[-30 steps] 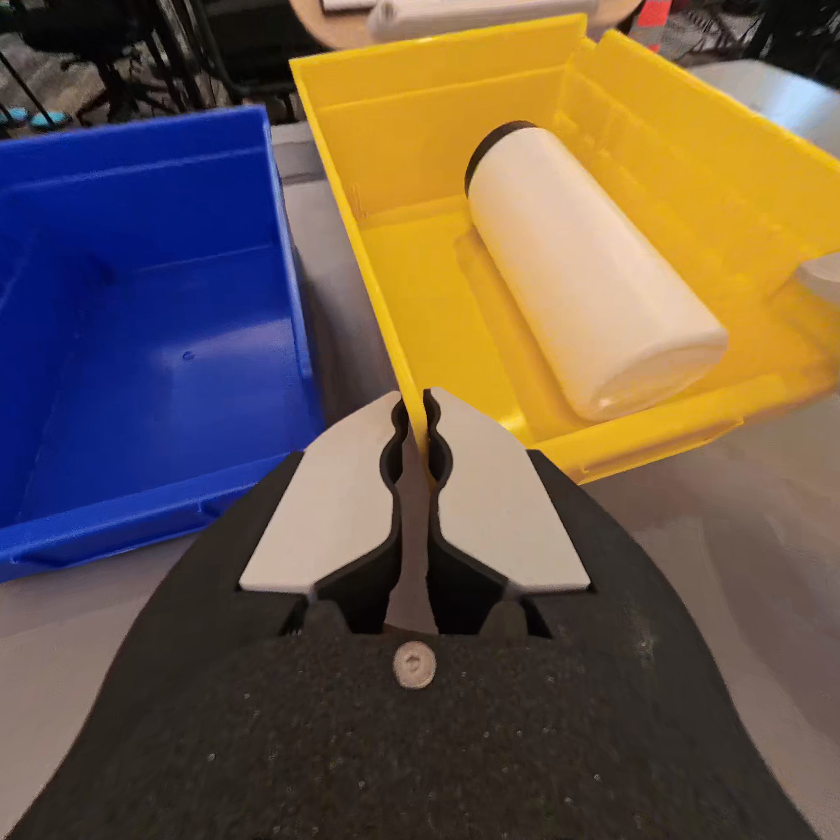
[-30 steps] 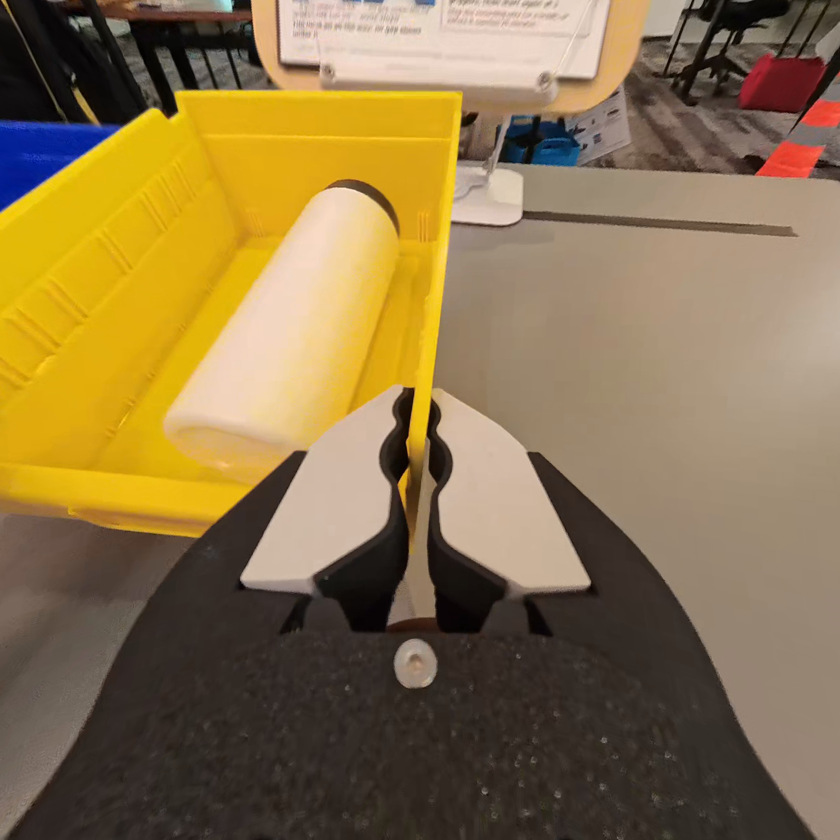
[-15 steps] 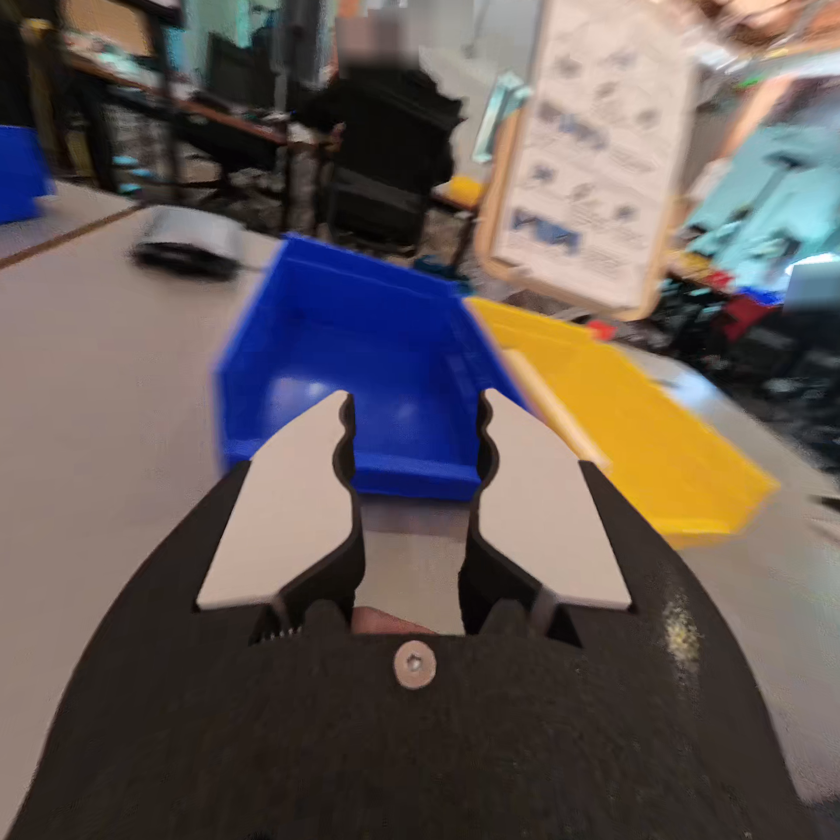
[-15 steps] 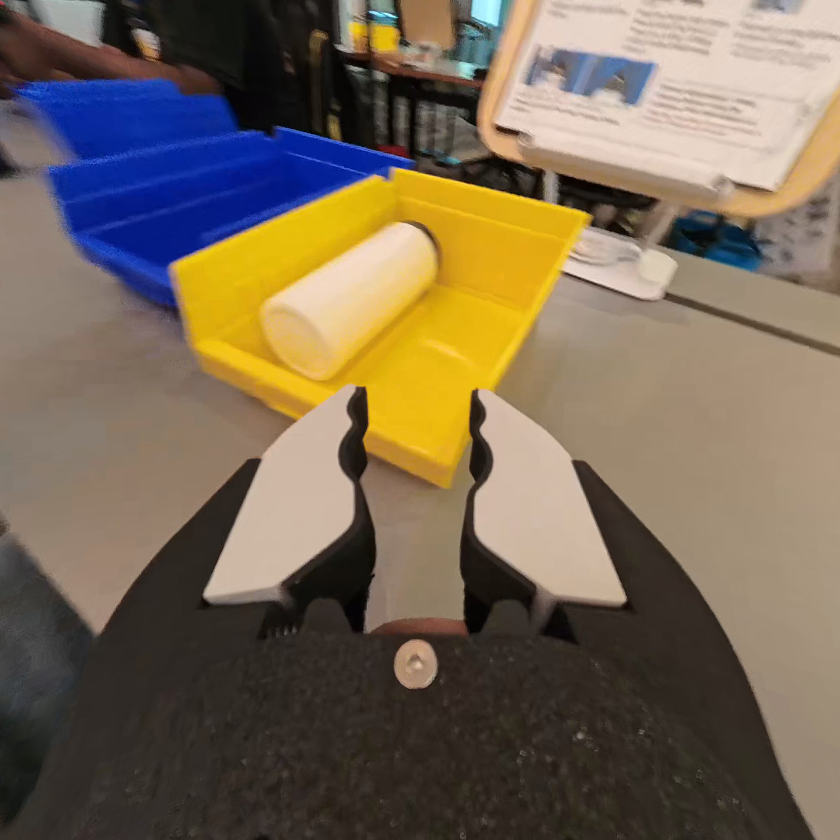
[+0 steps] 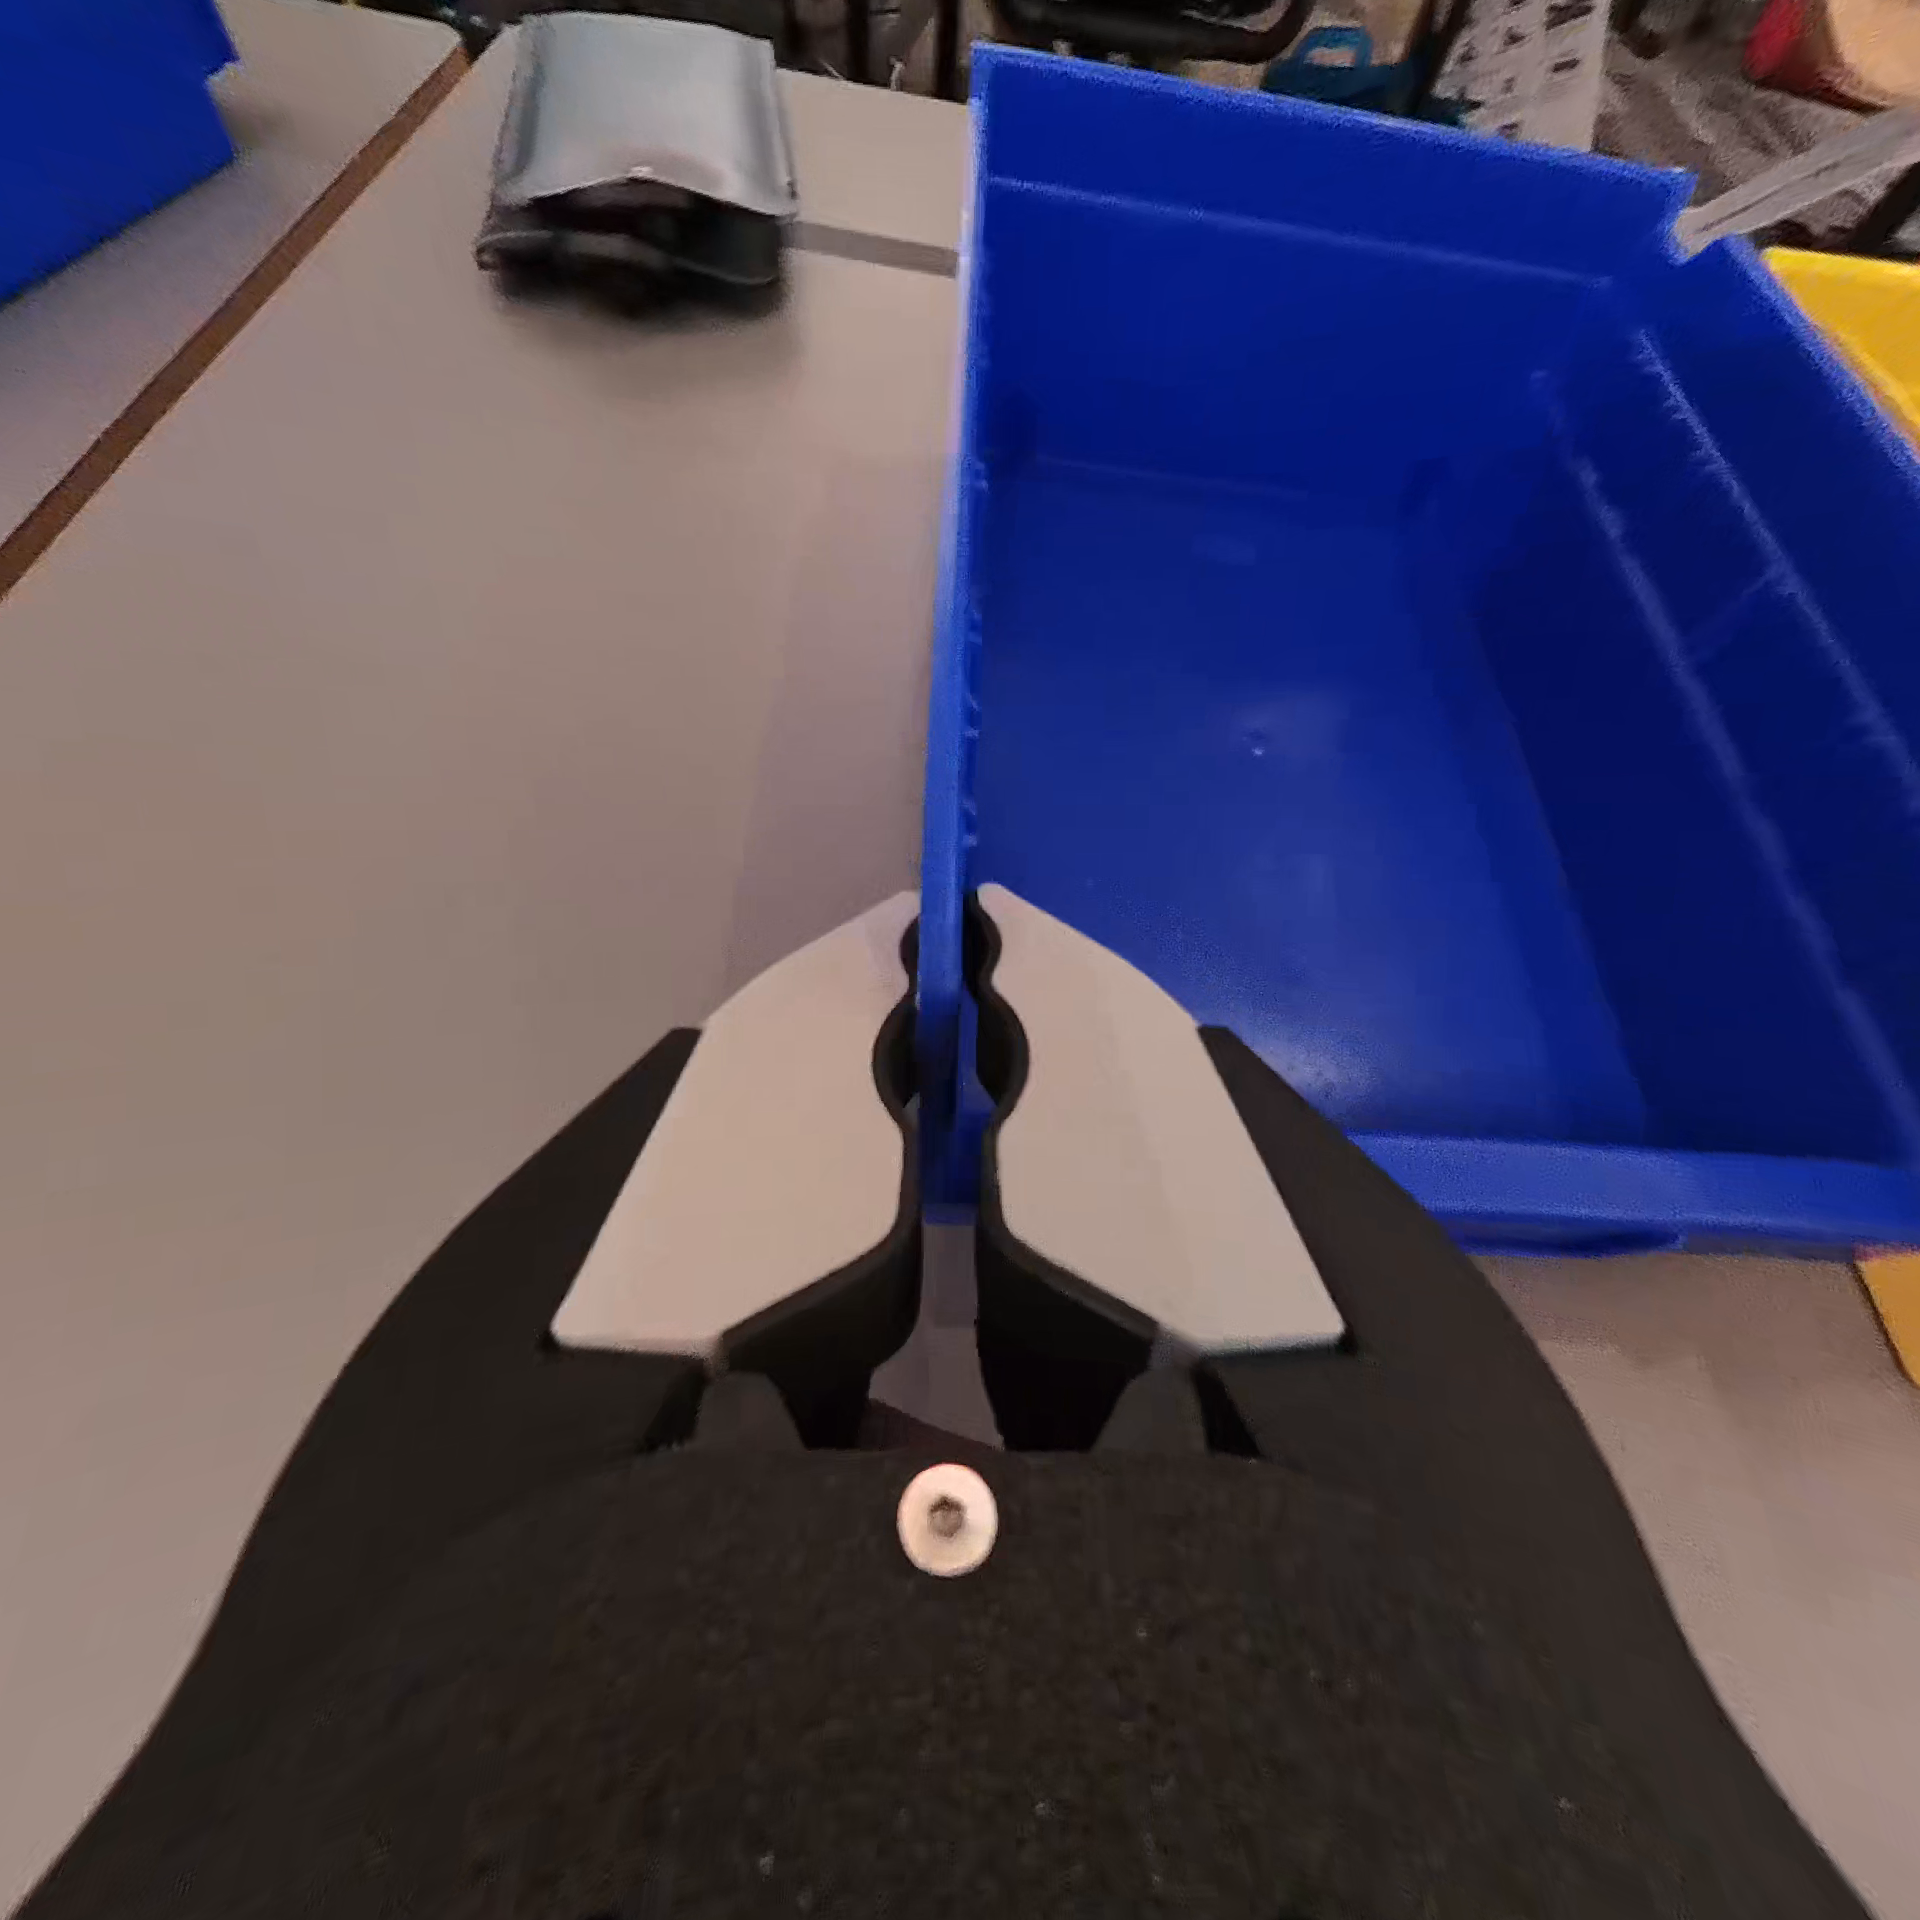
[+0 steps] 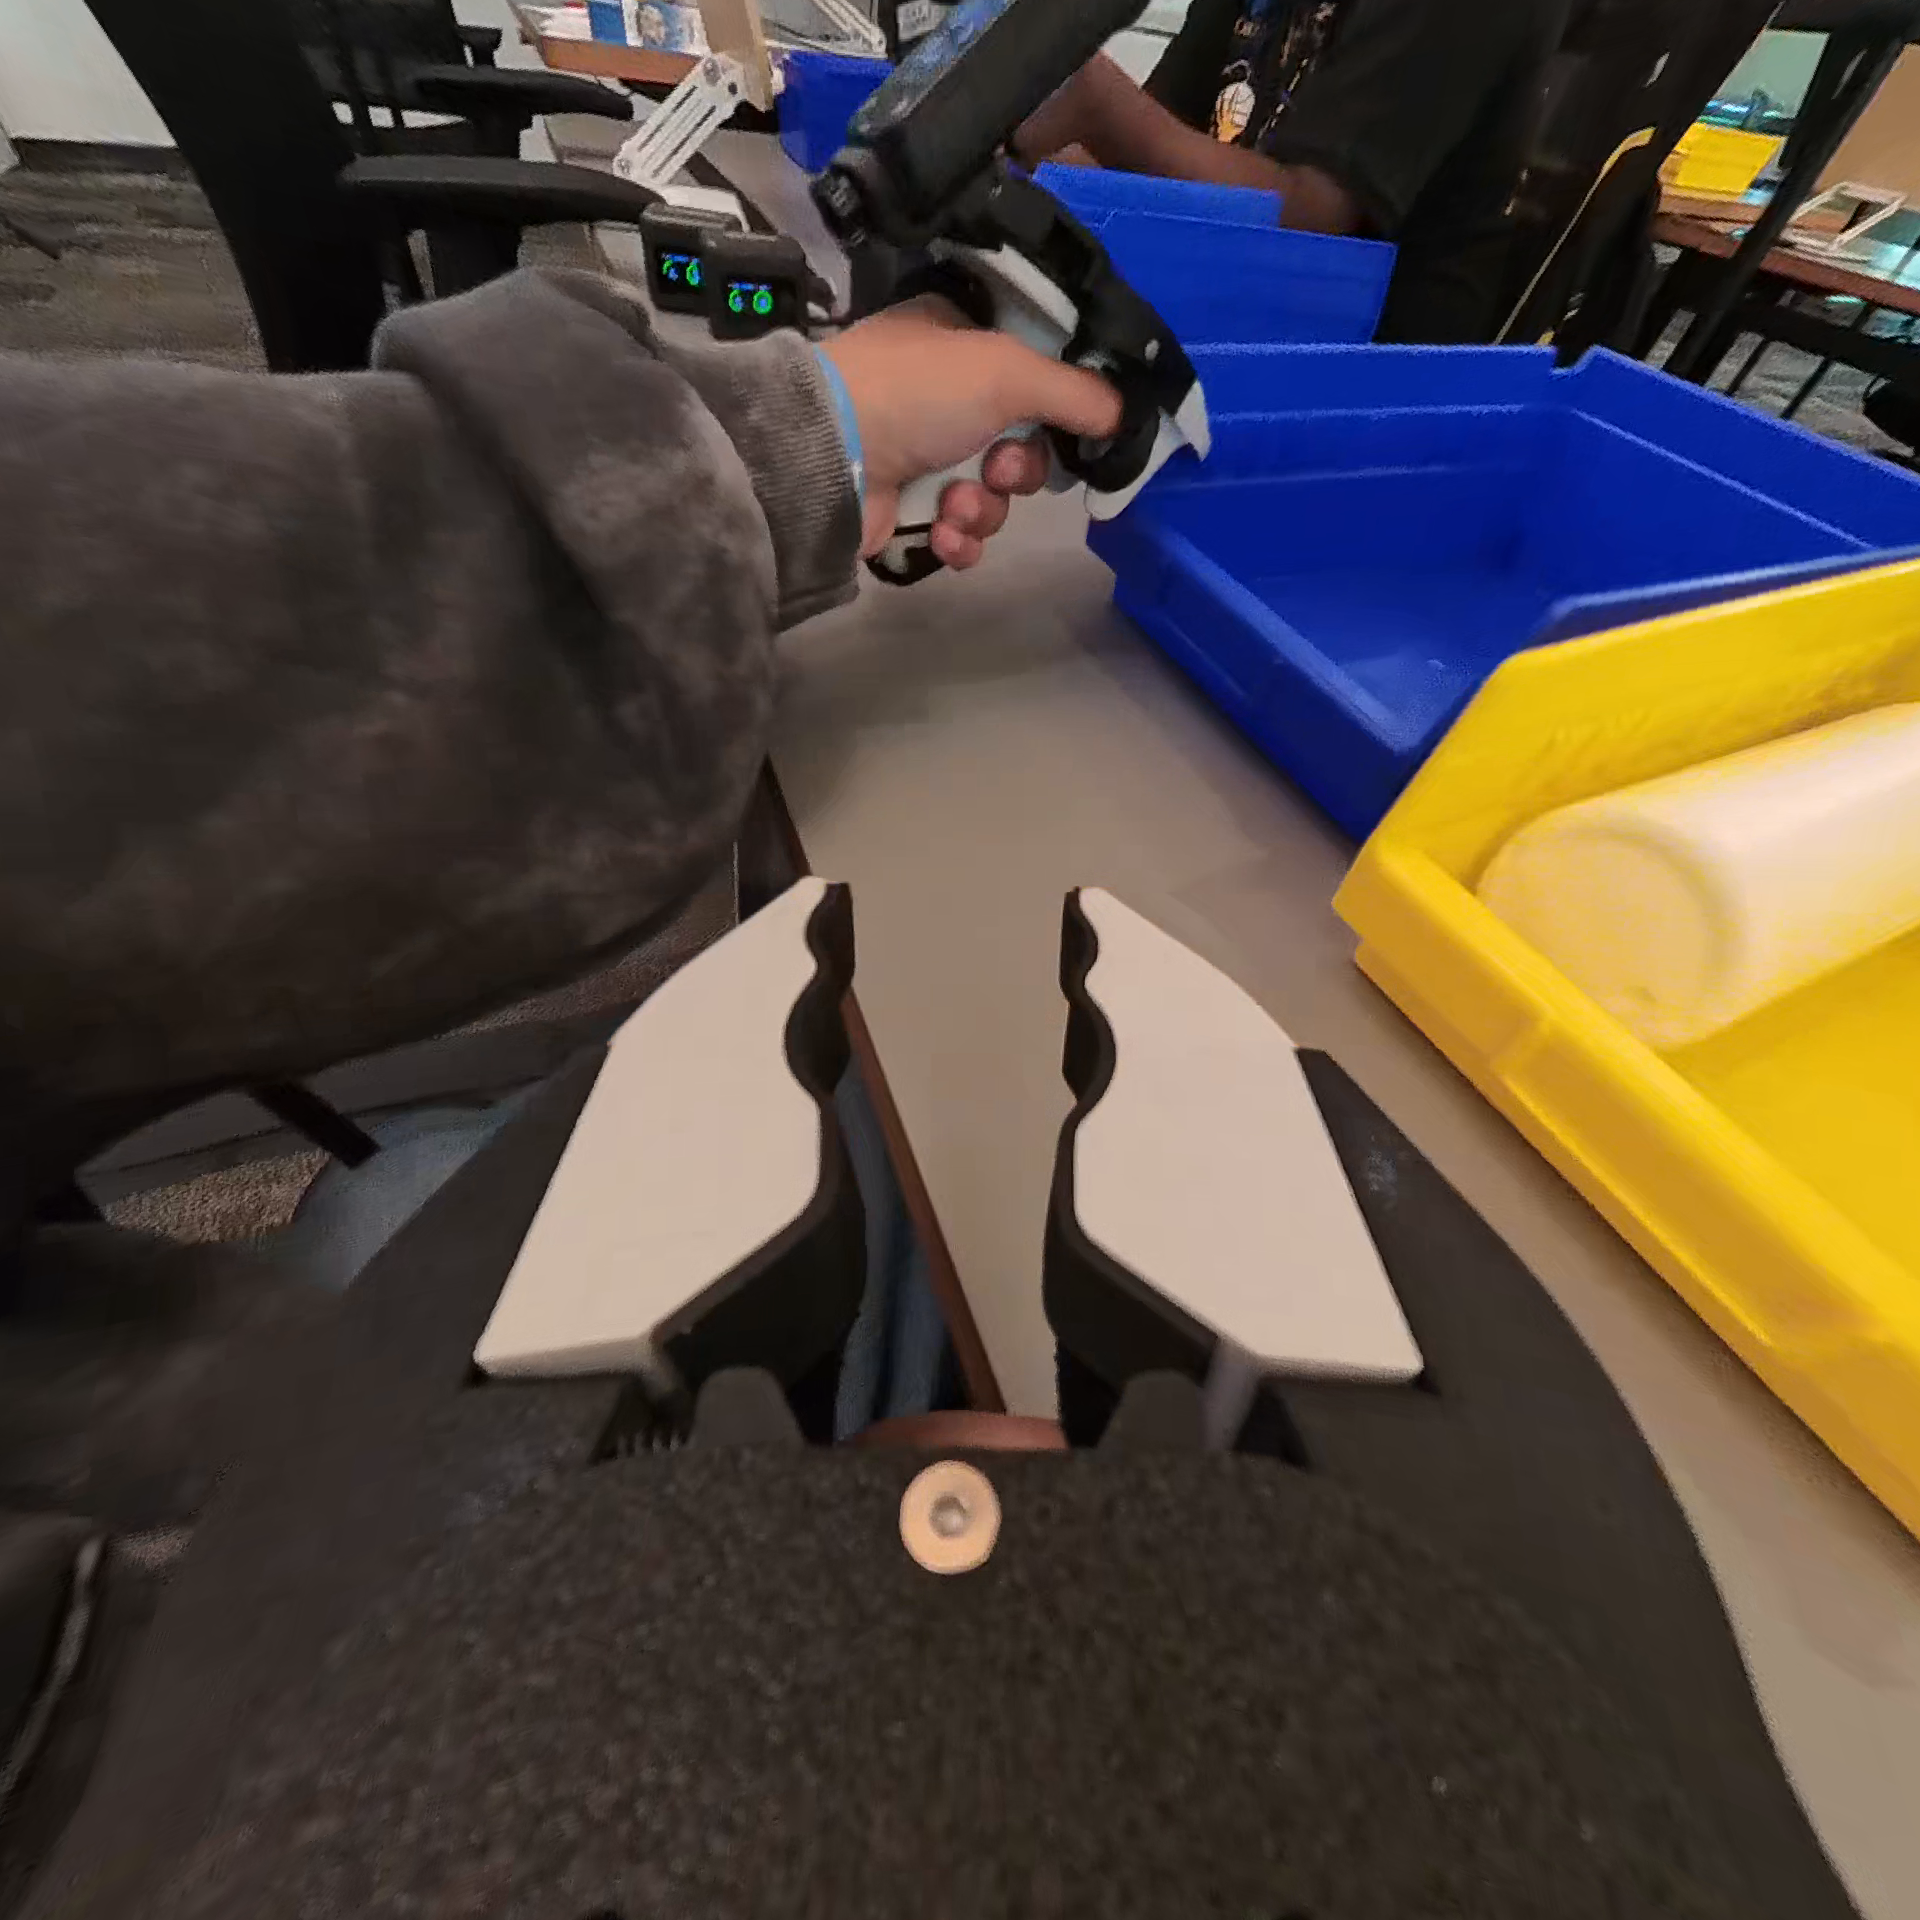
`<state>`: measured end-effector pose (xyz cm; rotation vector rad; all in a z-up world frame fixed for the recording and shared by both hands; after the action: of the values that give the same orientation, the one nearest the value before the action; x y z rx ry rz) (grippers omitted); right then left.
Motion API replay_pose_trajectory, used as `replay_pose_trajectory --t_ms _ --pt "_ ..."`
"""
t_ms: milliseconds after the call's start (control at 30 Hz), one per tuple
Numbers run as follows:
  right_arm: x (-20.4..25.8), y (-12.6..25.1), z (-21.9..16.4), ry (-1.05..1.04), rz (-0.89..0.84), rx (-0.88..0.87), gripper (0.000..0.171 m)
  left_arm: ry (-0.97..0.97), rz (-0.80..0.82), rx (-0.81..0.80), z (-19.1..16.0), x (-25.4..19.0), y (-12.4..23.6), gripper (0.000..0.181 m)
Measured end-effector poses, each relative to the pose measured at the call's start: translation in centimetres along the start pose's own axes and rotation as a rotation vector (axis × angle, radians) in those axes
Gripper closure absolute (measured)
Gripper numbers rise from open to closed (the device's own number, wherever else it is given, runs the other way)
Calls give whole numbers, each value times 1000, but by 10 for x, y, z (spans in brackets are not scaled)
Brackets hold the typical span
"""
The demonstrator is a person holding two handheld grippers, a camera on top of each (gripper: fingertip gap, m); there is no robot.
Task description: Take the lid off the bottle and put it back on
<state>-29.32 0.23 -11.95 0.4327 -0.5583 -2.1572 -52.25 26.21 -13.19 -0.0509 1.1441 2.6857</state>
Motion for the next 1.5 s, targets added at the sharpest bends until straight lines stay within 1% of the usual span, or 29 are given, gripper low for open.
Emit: replay_pose_trajectory --t_ms 67,133,200,300,333,400,567,633,667,767,800,833,933,1033,1100,1233,1300,1367,1433,1500 --pt "-7 -13 7 -32 -46 14 133 33 -7 16 -8 3 9 178" --pt "-20 -30 10 -95 -121 80 129 64 16 12 -22 7 23 178" --pt "-30 -50 11 -170 -189 152 115 74 32 9 -38 8 40 177" --pt "-36 -75 18 -255 -282 192 100 99 67 28 -62 6 64 177" --pt "-38 -80 21 -278 -322 197 98 102 87 20 -71 4 72 177" --pt "-41 -88 29 -351 -371 179 99 90 129 17 -87 0 88 178" --pt "-51 -94 33 -443 -441 177 115 105 127 6 -114 -11 112 177" --pt "-50 -101 31 -445 -410 206 131 98 133 5 -120 -13 117 177" --pt "-53 -103 30 -448 -422 211 140 92 137 4 -122 -14 119 177" --pt "-57 -107 34 -455 -391 211 142 73 156 7 -127 -14 124 177" --pt "-59 -107 35 -465 -390 221 148 68 169 10 -128 -13 125 177" --pt "-63 -104 35 -487 -406 232 165 70 178 10 -129 -11 127 177" --pt "-62 -100 41 -452 -402 229 167 73 189 -18 -127 -12 136 177" --pt "-59 -86 58 -441 -412 170 168 60 226 -114 -116 -18 160 178" --pt "-59 -68 75 -402 -438 106 167 45 247 -195 -104 -28 182 178" --pt "-70 -9 110 -341 -528 -51 167 -16 241 -361 -67 -66 224 178" --pt "-82 30 121 -340 -573 -113 167 -63 195 -409 -43 -96 237 178" --pt "-101 72 123 -352 -636 -155 167 -102 130 -427 -19 -135 240 177" --pt "-126 115 114 -364 -719 -170 167 -146 67 -423 4 -182 231 178" --pt "-160 155 95 -385 -780 -147 167 -196 16 -402 21 -236 214 177"
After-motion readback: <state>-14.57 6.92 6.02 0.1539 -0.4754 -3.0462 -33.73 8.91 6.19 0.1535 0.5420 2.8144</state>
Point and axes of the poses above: each gripper's, where its closed fingertips meet, y back along the fingers, z out of its top, x = y × z across the jaws, the point moved 5 cm from there along y, back along the fingers, and after that the axes turned 15 degrees about x, right-handed, at the moved point
